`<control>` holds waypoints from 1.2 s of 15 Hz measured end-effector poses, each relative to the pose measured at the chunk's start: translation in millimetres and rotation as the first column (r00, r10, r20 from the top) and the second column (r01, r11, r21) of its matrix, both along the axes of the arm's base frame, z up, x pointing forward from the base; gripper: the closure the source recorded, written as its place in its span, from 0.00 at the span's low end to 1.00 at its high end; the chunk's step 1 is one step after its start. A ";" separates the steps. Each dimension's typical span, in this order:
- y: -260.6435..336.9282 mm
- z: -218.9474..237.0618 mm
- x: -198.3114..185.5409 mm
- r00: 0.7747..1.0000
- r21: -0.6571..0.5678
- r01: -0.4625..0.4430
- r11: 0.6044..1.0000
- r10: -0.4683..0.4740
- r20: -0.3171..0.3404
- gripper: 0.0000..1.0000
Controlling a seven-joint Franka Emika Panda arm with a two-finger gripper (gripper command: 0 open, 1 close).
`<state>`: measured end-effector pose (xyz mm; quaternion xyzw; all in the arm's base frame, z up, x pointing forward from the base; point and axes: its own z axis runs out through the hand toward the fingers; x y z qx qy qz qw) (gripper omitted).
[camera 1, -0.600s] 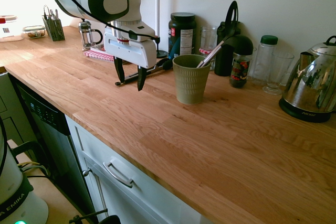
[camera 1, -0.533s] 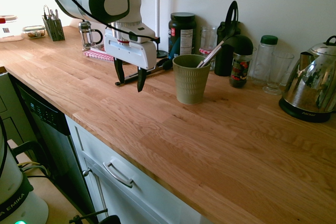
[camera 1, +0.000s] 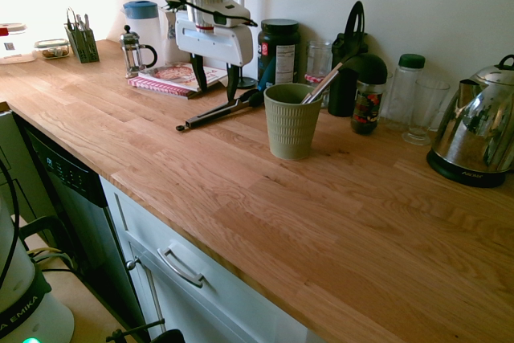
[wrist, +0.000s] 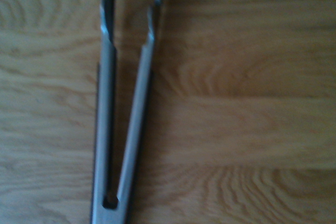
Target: Put the tongs back in the holder
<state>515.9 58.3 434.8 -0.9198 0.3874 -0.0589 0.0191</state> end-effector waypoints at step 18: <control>82.2 -82.5 119.9 1.000 -0.004 -0.018 1.000 0.018 -0.010 1.00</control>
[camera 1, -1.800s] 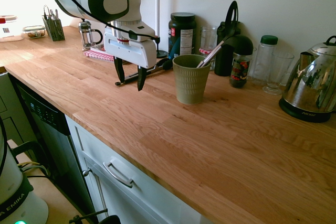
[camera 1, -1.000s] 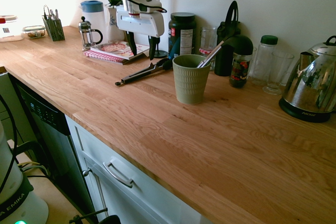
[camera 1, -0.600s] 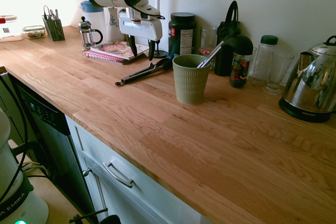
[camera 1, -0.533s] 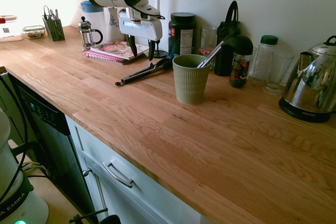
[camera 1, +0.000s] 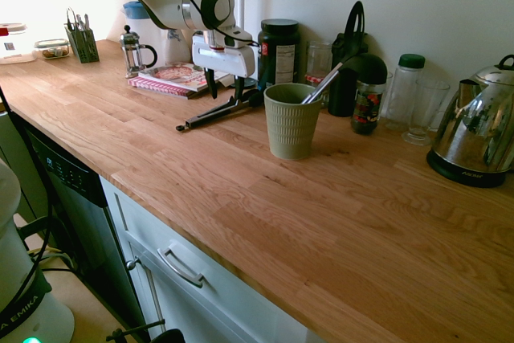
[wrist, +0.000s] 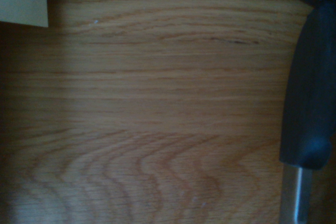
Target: Put the tongs back in the holder
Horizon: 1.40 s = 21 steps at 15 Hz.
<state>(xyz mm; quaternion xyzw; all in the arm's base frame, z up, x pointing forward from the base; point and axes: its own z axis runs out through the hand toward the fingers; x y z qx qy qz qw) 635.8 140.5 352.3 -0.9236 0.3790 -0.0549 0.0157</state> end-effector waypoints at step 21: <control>-4.8 -15.5 -4.5 1.000 -0.004 0.006 1.000 -0.006 -0.014 1.00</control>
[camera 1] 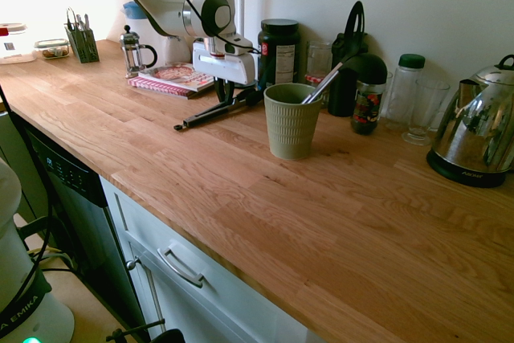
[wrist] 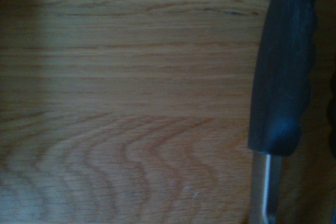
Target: Put the tongs back in the holder
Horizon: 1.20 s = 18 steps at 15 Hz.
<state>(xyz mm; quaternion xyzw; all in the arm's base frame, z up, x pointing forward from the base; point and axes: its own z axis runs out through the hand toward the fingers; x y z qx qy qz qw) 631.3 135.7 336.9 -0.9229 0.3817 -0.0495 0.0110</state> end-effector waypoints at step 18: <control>-40.5 239.8 -63.4 0.971 0.046 -0.056 0.997 0.044 0.234 1.00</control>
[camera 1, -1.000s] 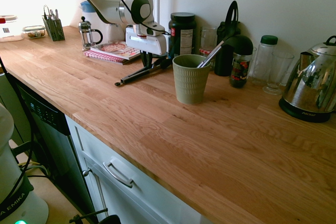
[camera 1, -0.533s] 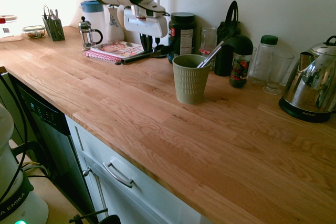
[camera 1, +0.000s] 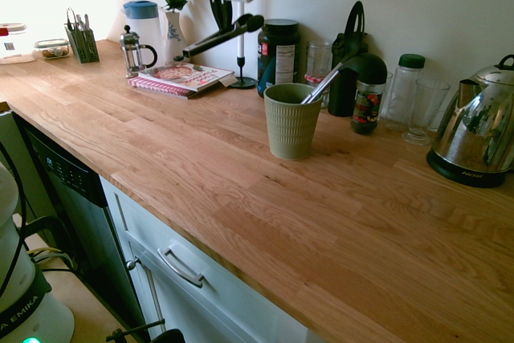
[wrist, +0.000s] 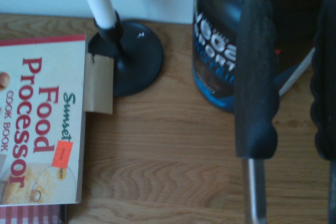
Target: Put the tongs back in the holder
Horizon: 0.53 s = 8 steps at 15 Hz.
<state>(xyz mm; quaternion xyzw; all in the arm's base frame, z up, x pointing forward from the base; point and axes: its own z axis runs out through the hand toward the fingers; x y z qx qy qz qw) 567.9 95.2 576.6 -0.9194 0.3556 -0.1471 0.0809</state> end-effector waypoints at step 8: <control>-41.8 100.5 -32.0 0.888 -0.127 0.174 0.977 -0.099 0.450 1.00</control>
